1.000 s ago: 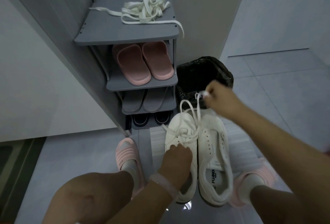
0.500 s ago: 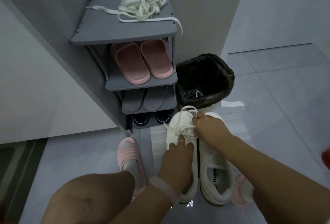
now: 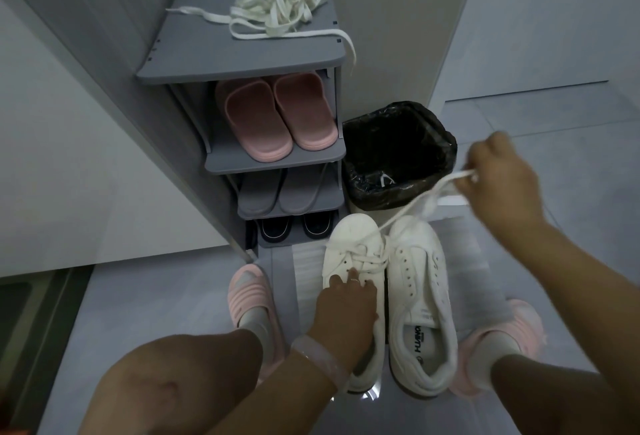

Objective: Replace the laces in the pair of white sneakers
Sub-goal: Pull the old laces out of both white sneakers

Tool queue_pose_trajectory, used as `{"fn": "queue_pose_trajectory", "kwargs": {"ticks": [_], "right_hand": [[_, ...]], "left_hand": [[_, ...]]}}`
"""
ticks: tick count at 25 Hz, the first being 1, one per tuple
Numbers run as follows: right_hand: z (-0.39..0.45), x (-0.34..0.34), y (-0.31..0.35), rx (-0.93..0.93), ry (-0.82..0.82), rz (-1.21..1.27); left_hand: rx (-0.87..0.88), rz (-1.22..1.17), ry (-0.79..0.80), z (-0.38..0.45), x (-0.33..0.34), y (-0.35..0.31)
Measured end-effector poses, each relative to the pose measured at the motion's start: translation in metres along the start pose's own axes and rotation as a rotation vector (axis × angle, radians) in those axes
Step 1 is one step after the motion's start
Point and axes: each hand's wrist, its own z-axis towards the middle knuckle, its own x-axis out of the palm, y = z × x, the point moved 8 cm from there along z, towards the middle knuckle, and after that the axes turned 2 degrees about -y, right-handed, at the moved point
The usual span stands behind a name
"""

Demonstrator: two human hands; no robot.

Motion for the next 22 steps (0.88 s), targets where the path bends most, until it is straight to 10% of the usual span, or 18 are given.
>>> {"fn": "queue_pose_trajectory", "kwargs": {"ticks": [4, 9, 15, 19, 22], "right_hand": [[0.021, -0.060, -0.064, 0.268, -0.330, 0.080], [0.024, -0.061, -0.062, 0.248, -0.342, 0.139], [-0.027, 0.015, 0.021, -0.151, 0.332, 0.214], [-0.065, 0.062, 0.056, -0.060, 0.744, 0.486], [-0.075, 0.085, 0.054, -0.119, 0.723, 0.015]], "left_hand": [[0.001, -0.007, 0.002, -0.001, 0.000, 0.000], [-0.008, -0.009, 0.015, -0.003, -0.002, 0.000], [-0.092, -0.316, -0.351, 0.012, -0.049, 0.038], [-0.168, -0.440, -0.399, 0.037, -0.044, 0.063], [-0.120, -0.408, -0.396, 0.044, -0.032, 0.057]]}}
